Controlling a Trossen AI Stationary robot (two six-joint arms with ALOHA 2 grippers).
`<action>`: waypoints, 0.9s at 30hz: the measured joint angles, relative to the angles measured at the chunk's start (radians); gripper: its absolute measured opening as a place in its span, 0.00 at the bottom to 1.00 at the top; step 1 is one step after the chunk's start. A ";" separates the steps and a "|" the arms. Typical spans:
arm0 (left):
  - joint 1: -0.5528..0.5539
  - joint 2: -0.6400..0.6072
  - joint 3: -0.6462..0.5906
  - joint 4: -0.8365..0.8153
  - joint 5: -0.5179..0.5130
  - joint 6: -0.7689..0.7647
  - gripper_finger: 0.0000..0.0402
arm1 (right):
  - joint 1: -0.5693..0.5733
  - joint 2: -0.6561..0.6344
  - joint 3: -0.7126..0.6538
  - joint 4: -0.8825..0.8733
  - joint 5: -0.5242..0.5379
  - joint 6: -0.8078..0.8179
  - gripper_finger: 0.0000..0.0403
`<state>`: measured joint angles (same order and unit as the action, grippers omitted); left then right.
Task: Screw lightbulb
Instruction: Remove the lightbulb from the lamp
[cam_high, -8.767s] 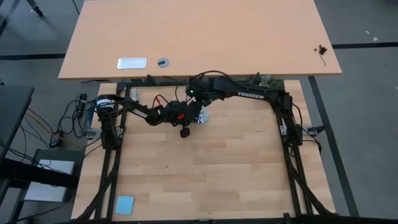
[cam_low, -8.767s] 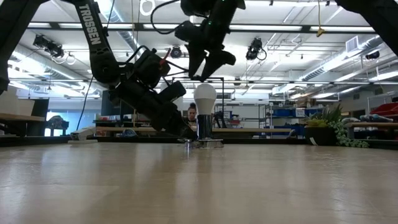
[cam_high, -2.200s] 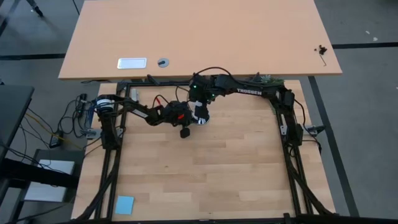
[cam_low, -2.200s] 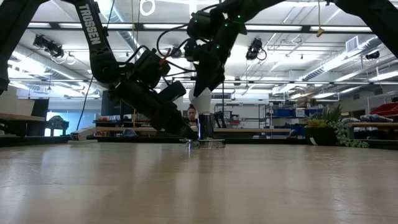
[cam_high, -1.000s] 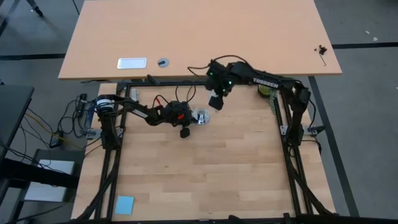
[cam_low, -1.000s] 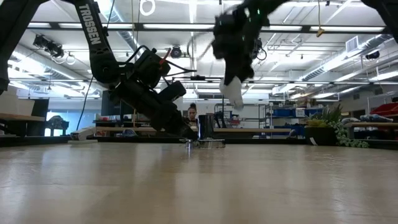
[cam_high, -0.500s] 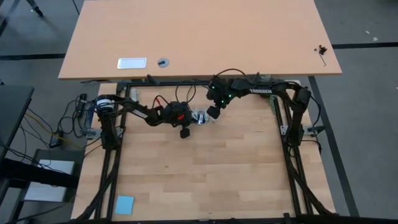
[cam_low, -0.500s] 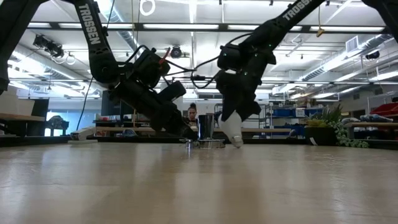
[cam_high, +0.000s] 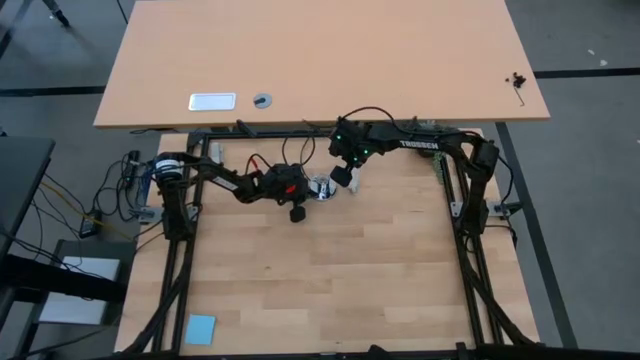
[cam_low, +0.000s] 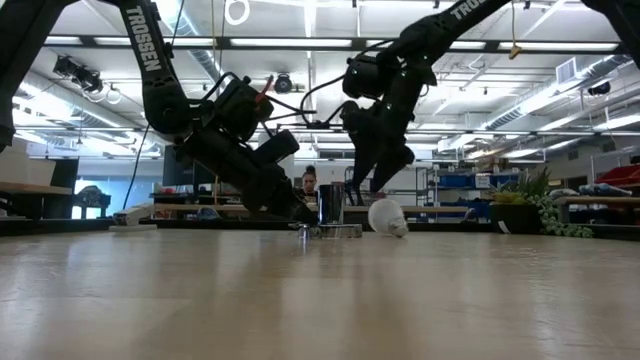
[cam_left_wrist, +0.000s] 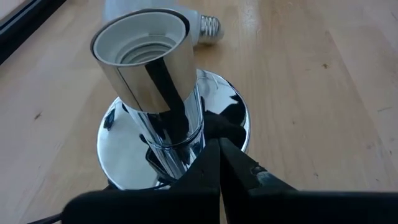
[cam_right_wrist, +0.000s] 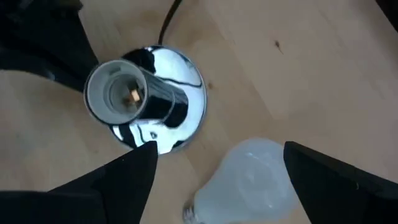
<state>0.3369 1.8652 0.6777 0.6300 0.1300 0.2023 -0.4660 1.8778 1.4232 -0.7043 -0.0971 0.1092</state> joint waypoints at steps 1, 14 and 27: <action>-0.001 0.000 0.000 0.000 -0.005 0.001 0.00 | 0.000 0.000 0.013 -0.023 0.000 -0.003 0.87; -0.007 -0.037 -0.002 -0.044 -0.039 0.005 0.00 | 0.127 0.000 0.057 -0.347 0.257 -0.241 0.29; -0.018 -0.051 -0.002 -0.059 -0.050 0.026 0.00 | 0.209 -0.054 -0.101 -0.073 0.256 -0.313 0.02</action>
<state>0.3191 1.8145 0.6754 0.5715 0.0796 0.2283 -0.2569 1.8233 1.3226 -0.7777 0.1587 -0.2038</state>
